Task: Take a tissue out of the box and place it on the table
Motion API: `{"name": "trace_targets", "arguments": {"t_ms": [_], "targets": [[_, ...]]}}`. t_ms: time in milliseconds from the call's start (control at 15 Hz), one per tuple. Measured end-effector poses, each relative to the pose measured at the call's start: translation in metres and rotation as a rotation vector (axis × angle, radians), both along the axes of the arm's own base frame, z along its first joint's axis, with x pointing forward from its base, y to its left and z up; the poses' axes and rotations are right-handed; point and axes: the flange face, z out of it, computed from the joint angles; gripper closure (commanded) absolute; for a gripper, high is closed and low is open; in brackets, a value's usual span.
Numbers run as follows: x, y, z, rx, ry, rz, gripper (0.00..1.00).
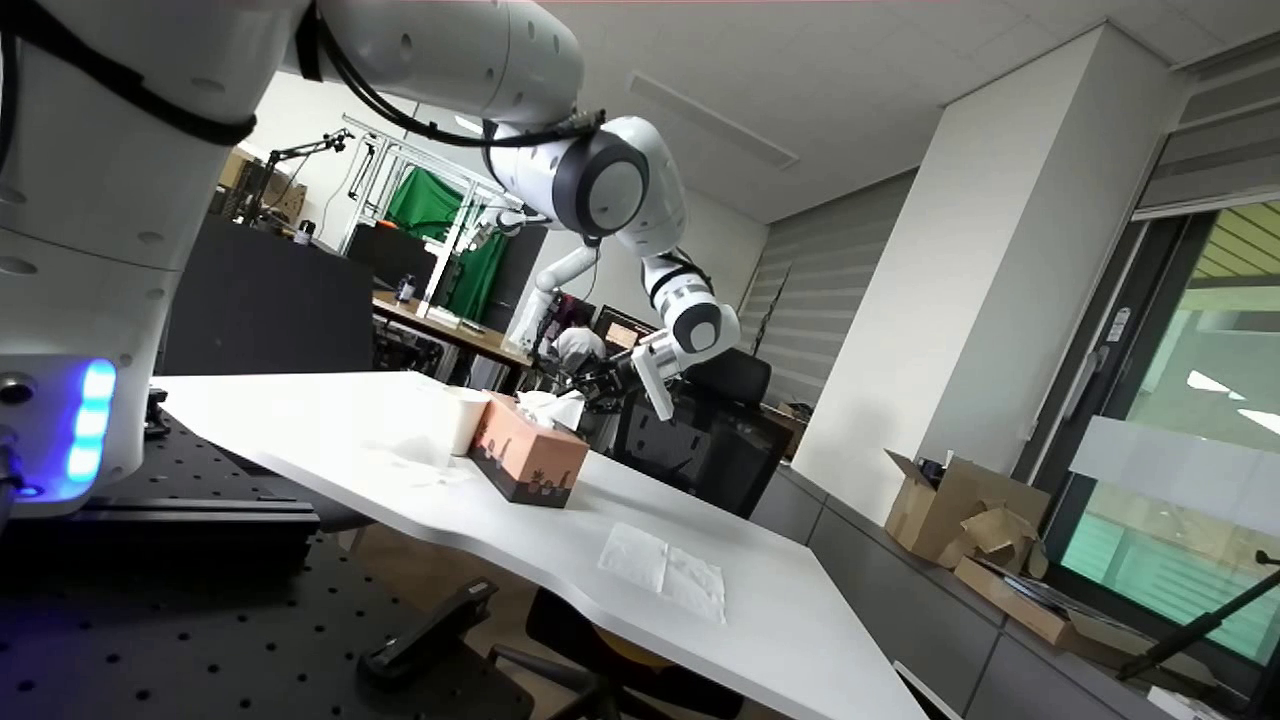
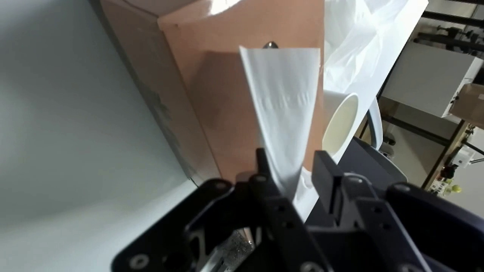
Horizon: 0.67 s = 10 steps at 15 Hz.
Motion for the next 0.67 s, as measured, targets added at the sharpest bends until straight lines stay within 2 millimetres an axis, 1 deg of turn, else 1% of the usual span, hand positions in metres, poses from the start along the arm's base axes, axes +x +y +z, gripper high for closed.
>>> {"name": "trace_targets", "arguments": {"t_ms": [67,133,667], "targets": [[0.002,-0.001,0.005,-0.002,-0.010,0.000,0.99],[0.004,-0.003,0.011,-0.006,-0.021,-0.002,1.00],[0.014,-0.021,0.053,-0.034,-0.089,-0.039,1.00]]}}
